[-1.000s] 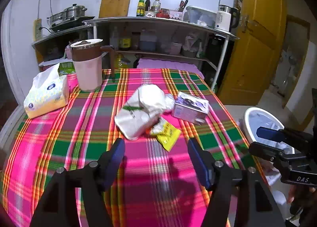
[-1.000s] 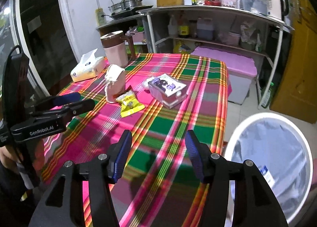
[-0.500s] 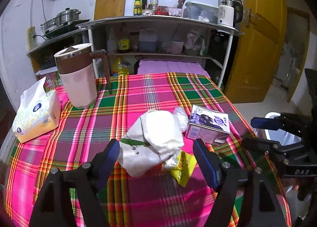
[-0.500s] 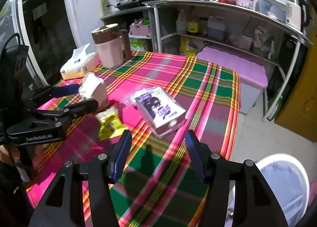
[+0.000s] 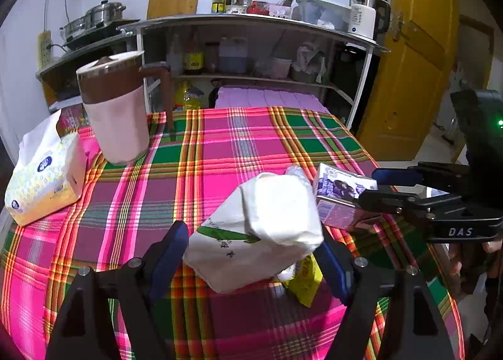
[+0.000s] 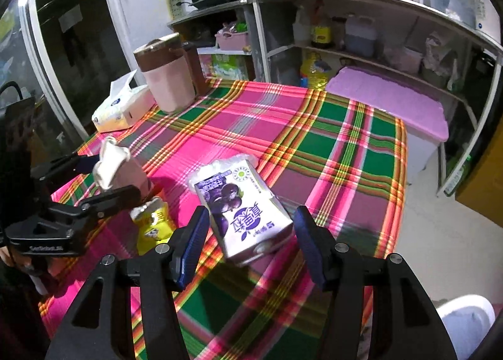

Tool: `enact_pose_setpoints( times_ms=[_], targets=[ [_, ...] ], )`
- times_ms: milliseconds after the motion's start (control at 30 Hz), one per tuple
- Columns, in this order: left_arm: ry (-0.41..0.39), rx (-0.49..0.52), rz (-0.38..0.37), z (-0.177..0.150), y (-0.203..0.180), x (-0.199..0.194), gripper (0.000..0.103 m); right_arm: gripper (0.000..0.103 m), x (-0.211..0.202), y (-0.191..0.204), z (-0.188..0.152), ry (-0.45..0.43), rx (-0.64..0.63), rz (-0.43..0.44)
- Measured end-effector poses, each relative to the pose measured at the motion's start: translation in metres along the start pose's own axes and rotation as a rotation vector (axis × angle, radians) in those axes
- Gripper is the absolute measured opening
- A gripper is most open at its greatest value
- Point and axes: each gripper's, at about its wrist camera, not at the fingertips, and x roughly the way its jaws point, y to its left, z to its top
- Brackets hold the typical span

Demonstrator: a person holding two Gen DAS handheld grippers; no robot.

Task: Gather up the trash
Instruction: 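Grasp the white paper bag with the left tool while the right tool grasps the purple grape juice box, then carry the paper bag with the left tool while the right tool carries the juice box to the bin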

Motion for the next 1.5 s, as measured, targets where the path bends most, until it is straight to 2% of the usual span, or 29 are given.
enact_pose_setpoints(
  times_ms=[33,133,233,267,300,400,467,633,700,1200,1500],
  targets=[
    [0.003,-0.005,0.000,0.000,0.001,0.001,0.078,0.057,0.002,0.000,0.000,0.005,-0.004,0.004],
    [0.009,-0.028,-0.013,-0.002,0.006,0.003,0.076,0.066,0.009,0.004,0.000,0.028,-0.035,0.022],
    [0.003,-0.037,-0.015,-0.002,0.009,0.001,0.067,0.066,0.014,0.008,-0.001,0.050,-0.069,0.020],
    [0.000,-0.040,-0.017,-0.002,0.010,0.001,0.063,0.066,0.015,0.009,-0.001,0.052,-0.077,0.010],
    [0.001,-0.041,-0.018,-0.002,0.009,0.001,0.054,0.066,0.016,0.010,-0.002,0.051,-0.078,0.002],
    [0.014,-0.056,-0.021,-0.002,0.012,0.003,0.039,0.066,0.022,0.012,-0.001,0.092,-0.053,-0.005],
    [0.014,-0.066,-0.025,-0.003,0.014,0.003,0.037,0.059,0.022,0.014,-0.002,0.097,-0.044,-0.011],
    [0.008,-0.077,-0.037,-0.004,0.016,0.002,0.031,0.056,0.014,0.019,-0.003,0.072,-0.018,-0.022],
    [-0.001,-0.079,-0.035,-0.004,0.016,-0.001,0.026,0.056,0.010,0.023,-0.004,0.064,-0.014,-0.029],
    [-0.074,-0.064,-0.041,-0.009,0.004,-0.051,0.022,0.055,-0.039,0.036,-0.023,-0.030,0.067,-0.052],
    [-0.088,-0.048,-0.062,-0.022,-0.018,-0.085,0.022,0.055,-0.082,0.046,-0.049,-0.085,0.114,-0.080]
  ],
)
